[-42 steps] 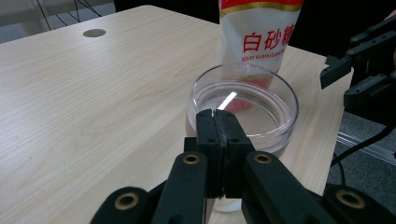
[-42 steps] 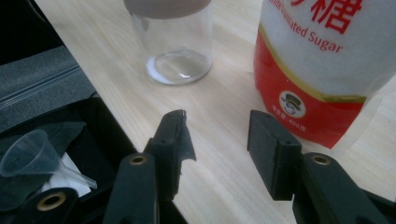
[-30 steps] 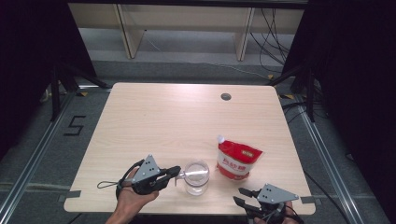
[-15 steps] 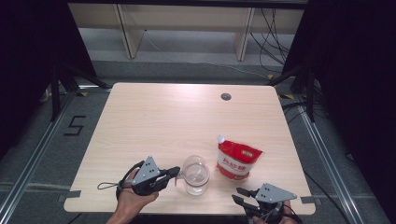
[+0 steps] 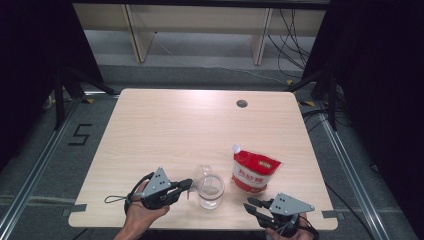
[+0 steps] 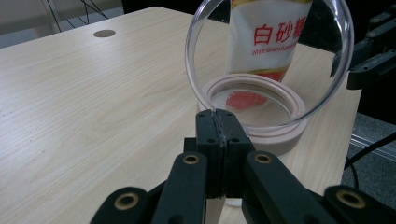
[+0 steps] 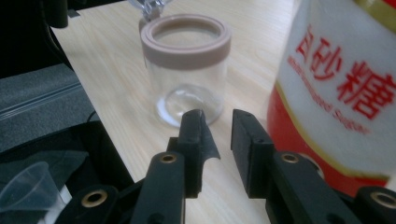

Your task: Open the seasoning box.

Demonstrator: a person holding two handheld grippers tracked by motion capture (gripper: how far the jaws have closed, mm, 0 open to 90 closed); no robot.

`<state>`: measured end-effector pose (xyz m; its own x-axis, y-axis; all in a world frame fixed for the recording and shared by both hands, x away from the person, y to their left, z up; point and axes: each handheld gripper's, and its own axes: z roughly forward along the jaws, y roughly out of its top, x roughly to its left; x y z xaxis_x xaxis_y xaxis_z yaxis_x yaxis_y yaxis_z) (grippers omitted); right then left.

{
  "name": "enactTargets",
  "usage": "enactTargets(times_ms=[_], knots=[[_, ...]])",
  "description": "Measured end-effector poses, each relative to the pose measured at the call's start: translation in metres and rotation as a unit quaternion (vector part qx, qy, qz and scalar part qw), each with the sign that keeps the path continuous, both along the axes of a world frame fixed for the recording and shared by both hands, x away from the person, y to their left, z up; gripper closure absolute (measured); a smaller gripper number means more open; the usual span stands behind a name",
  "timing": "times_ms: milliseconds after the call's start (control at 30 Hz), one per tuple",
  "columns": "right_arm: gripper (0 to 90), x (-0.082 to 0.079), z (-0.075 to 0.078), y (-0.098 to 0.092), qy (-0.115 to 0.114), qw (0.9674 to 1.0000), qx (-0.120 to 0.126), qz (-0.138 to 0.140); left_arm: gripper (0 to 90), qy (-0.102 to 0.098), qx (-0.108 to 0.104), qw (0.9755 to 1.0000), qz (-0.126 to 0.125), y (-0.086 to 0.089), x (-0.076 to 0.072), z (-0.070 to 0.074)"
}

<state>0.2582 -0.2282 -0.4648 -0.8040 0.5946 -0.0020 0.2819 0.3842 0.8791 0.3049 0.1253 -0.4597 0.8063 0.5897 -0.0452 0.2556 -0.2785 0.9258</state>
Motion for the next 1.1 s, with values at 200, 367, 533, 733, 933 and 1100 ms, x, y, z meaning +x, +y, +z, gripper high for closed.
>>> enactTargets(times_ms=[200,367,533,733,933,1100], knots=[[81.8,0.008,0.008,0.02,-0.019,0.9995,0.006,0.026,88.1,0.0,0.001,1.0,-0.001,0.0,0.0,0.0],[85.1,0.015,0.01,0.033,-0.024,0.9992,0.013,0.03,88.2,0.011,-0.009,0.9999,0.006,-0.001,-0.001,-0.001],[88.6,0.024,0.015,0.049,-0.036,0.9978,0.02,0.051,88.2,0.011,-0.009,0.9999,0.008,-0.001,-0.001,-0.001],[90.0,0.031,0.017,0.063,-0.041,0.9966,0.028,0.065,88.2,0.01,-0.009,0.9999,0.008,-0.001,-0.002,-0.001],[90.0,0.035,0.022,0.075,-0.043,0.9955,0.027,0.08,88.0,0.011,-0.011,0.9998,0.009,-0.001,-0.002,-0.001],[90.0,0.034,0.025,0.083,-0.051,0.9945,0.036,0.084,86.9,0.008,-0.01,0.9999,0.008,0.0,-0.001,-0.001]])
